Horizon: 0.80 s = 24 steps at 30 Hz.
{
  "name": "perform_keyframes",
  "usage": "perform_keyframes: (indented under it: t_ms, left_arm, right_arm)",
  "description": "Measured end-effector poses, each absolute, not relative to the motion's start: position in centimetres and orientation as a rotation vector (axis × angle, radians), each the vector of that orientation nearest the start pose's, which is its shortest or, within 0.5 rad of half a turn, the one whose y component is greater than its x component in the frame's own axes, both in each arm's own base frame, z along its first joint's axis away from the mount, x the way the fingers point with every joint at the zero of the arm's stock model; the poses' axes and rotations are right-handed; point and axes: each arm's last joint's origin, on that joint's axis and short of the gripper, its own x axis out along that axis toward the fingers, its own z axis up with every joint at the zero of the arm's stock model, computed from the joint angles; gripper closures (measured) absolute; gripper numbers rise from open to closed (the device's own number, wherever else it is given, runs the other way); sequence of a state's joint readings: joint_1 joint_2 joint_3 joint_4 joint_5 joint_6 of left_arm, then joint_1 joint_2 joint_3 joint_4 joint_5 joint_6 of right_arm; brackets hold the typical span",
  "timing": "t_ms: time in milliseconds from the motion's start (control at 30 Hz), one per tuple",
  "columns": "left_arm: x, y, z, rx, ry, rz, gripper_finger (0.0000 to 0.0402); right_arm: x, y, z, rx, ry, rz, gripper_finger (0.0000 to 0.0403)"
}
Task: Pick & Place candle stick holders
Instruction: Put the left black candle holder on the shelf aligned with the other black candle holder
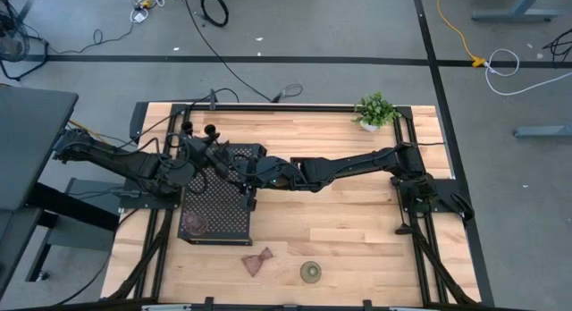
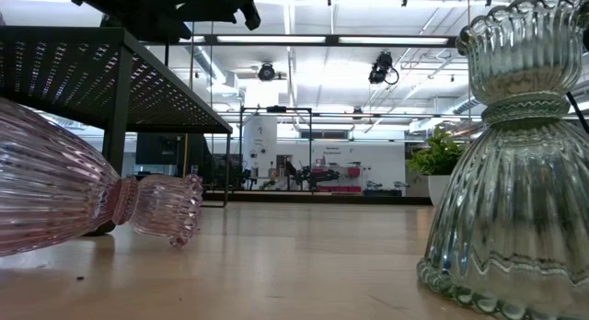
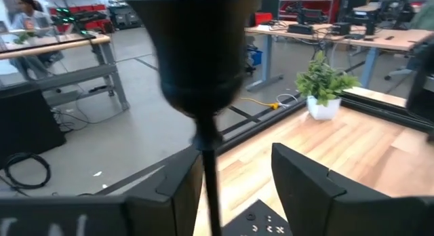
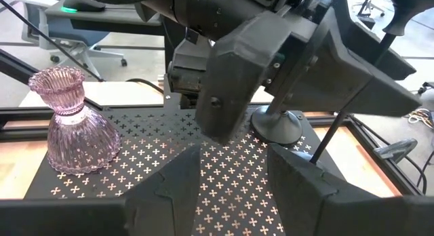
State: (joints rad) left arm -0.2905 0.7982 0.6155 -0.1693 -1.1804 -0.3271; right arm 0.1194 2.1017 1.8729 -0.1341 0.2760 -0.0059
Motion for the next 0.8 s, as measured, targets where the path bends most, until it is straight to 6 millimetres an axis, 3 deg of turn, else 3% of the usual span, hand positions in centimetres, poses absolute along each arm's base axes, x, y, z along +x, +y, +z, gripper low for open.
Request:
perform_keyframes:
  t_ms: [300, 800]
  left_arm:
    - [16.3, -2.5, 27.9, -0.033, 0.149, 0.845, 0.0229]
    - [15.6, -3.3, 28.2, 0.028, 0.121, 0.916, 0.0229]
  right_arm:
    - [49.3, 5.1, 30.0, -0.072, 0.36, -0.151, 0.0234]
    - [49.3, 5.1, 30.0, -0.06, 0.359, -0.153, 0.0234]
